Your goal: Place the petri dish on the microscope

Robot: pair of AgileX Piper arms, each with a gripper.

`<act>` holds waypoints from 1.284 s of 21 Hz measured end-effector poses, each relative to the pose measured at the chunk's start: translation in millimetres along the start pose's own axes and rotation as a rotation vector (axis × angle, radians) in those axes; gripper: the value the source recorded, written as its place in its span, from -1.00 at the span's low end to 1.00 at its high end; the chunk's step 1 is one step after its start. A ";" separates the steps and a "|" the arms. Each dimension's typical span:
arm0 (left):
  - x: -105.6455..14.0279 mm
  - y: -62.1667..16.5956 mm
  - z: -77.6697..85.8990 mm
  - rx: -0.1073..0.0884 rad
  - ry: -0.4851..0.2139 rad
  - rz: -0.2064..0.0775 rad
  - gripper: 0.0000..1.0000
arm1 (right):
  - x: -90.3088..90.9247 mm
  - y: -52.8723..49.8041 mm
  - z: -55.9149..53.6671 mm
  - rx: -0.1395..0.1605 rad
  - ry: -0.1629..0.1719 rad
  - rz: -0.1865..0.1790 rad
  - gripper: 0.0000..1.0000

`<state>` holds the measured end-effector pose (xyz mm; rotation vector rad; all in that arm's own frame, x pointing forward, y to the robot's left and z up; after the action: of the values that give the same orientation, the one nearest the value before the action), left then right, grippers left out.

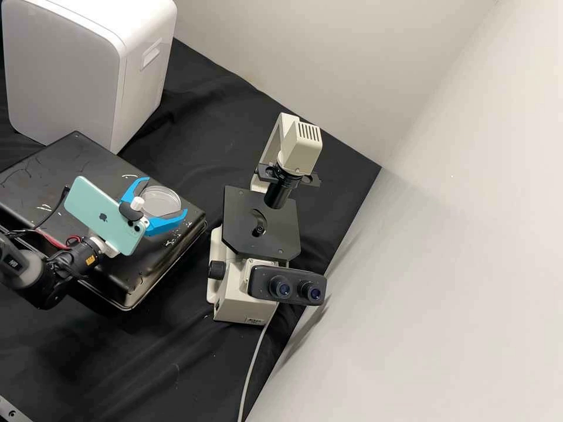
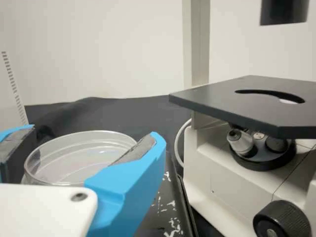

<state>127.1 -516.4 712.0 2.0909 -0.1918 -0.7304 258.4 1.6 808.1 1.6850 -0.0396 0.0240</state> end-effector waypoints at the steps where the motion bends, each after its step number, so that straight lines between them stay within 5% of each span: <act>1: 0.0 0.0 0.0 0.000 0.000 0.000 1.00 | -1.8 2.0 -0.5 0.006 0.002 0.006 -1.00; 8: 0.0 0.0 0.0 0.000 0.000 0.000 1.00 | -8.6 15.1 -5.9 0.013 0.036 0.039 -1.00; 13: 0.0 0.0 0.0 0.000 0.000 0.000 1.00 | -10.7 21.4 -4.6 0.035 0.031 0.063 -1.00; 27: -0.4 -0.4 1.8 0.000 -0.010 -0.002 1.00 | -9.7 41.5 -1.0 0.035 0.034 0.121 -1.00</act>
<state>125.7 -517.3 711.1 2.0878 -0.1950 -0.7423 247.0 -2.1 849.0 1.7151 -0.1169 0.1449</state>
